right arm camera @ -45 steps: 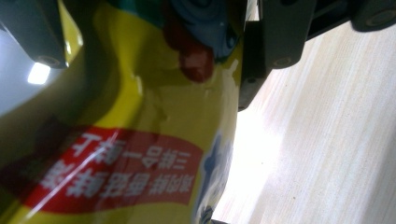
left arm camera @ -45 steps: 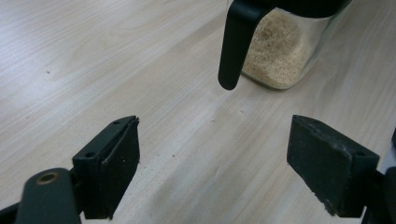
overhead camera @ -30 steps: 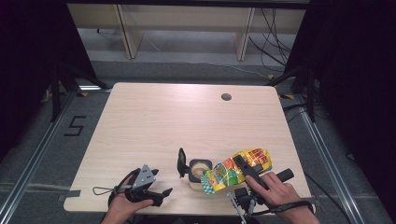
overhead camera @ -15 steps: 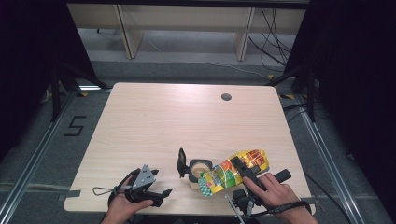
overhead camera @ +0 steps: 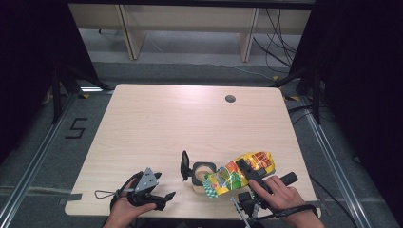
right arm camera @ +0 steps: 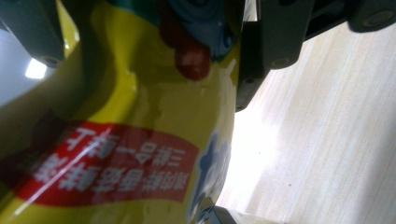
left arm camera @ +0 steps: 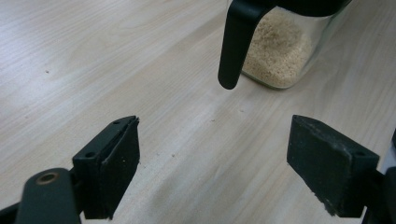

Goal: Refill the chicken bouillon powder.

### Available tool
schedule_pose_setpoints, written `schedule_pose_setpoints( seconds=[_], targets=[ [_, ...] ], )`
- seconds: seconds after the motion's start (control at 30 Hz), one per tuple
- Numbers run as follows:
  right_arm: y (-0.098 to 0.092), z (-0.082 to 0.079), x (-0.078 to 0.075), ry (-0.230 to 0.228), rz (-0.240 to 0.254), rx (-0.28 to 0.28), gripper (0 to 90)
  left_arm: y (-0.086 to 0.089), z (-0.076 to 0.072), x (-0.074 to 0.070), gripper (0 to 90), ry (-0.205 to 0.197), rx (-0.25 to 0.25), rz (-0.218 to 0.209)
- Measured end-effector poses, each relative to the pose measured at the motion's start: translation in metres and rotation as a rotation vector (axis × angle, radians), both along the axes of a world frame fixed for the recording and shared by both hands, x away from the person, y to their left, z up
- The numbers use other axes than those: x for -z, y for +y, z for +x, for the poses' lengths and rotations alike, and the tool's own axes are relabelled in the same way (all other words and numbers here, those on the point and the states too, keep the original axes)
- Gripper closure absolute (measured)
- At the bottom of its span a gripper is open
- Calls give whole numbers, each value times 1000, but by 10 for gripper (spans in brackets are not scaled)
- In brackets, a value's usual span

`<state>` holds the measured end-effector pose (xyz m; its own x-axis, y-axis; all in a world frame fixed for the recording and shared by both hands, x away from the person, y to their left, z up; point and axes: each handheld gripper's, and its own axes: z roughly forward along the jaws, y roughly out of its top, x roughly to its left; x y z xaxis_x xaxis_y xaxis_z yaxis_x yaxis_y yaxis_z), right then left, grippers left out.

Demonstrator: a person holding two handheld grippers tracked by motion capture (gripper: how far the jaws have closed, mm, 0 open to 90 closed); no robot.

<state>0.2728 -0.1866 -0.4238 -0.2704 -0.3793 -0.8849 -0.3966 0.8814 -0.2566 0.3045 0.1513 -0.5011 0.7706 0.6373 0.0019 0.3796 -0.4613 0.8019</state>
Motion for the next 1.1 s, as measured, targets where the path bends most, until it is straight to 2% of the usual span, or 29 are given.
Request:
schedule_pose_setpoints(
  seconds=[0.03, 0.07, 0.1, 0.13, 0.17, 0.2, 0.23, 0.27, 0.3, 0.33, 0.37, 0.4, 0.43, 0.47, 0.5, 0.57, 0.6, 0.63, 0.73, 0.77, 0.8, 0.83, 0.9, 0.93, 0.97, 1.03, 1.07, 1.1],
  targets=[
    [0, 0, 1, -3, 3, -2, 450, 0, 0, 1, 168, 1, -6, -9],
    [-1, -1, 2, 10, 16, 21, 451, 0, 0, 2, 168, 3, -9, -7],
    [0, -1, 2, 0, -4, 18, 451, -1, 0, 2, 168, 5, -14, -10],
    [0, -1, 2, 3, -3, 28, 452, -1, 0, 1, 168, -4, -2, -8],
    [-1, 0, 3, -1, 7, 15, 451, -1, -1, 1, 168, 10, -4, -8],
    [0, 1, 2, -16, 2, -4, 451, -1, 0, 1, 168, 4, -5, -12],
    [0, 1, -1, -10, -15, -9, 452, 0, 0, 1, 168, 7, -9, -4],
    [0, 1, -1, -10, -15, -9, 452, 0, 0, 1, 168, 7, -9, -4],
    [-1, 1, 0, -9, -1, 7, 451, 1, 1, 1, 168, -1, -3, 17],
    [-2, 0, 2, -18, 22, 33, 452, -1, 0, 2, 168, 8, -14, -17],
    [-2, 1, 1, -27, -5, 19, 452, 0, 0, 1, 168, 0, -2, 1],
    [-1, 0, 1, -31, -15, 34, 452, 0, 1, 1, 168, -2, 4, -5],
    [1, 1, 3, -49, -52, -5, 453, -1, 0, 1, 168, 10, -12, -6],
    [1, 1, 3, -49, -52, -5, 453, -1, 0, 1, 168, 10, -12, -6],
    [1, 0, 4, -43, -43, 18, 454, -1, 0, 2, 168, 5, -8, -9],
    [1, 0, 3, -45, -54, 15, 454, 0, 0, 1, 168, -2, 5, 2],
    [1, -1, 2, -50, -55, 16, 454, 0, 0, 1, 168, 5, -7, -13],
    [1, -2, 2, -54, -35, 19, 454, 1, 2, 1, 168, -14, 10, 0],
    [1, -1, 4, -56, -46, 18, 454, -1, 0, 2, 168, 7, -15, -15],
    [3, 1, 4, -60, -67, -1, 455, 0, 0, 0, 168, 2, 7, 2],
    [3, 1, 4, -60, -67, -1, 455, 0, 0, 0, 168, 2, 7, 2],
    [1, -1, 4, -44, -54, 23, 455, 0, 0, 1, 168, 10, -7, -6],
    [0, -1, 3, -48, -50, 20, 456, 0, 1, 2, 168, -1, -5, -6],
    [0, -1, 3, -48, -50, 20, 456, -2, 0, 2, 168, 7, -20, -22],
    [0, 0, 4, -49, -50, 26, 456, 0, 0, 0, 168, 2, -3, 2],
    [0, 0, 4, -45, -44, 28, 456, 0, 0, 0, 168, 7, -8, -4],
    [0, 2, 3, -45, -50, -12, 456, 0, 1, 1, 168, 8, -3, -3],
    [0, 2, 2, -38, -50, 5, 456, -1, 1, 2, 168, 4, -7, -8]
  ],
)
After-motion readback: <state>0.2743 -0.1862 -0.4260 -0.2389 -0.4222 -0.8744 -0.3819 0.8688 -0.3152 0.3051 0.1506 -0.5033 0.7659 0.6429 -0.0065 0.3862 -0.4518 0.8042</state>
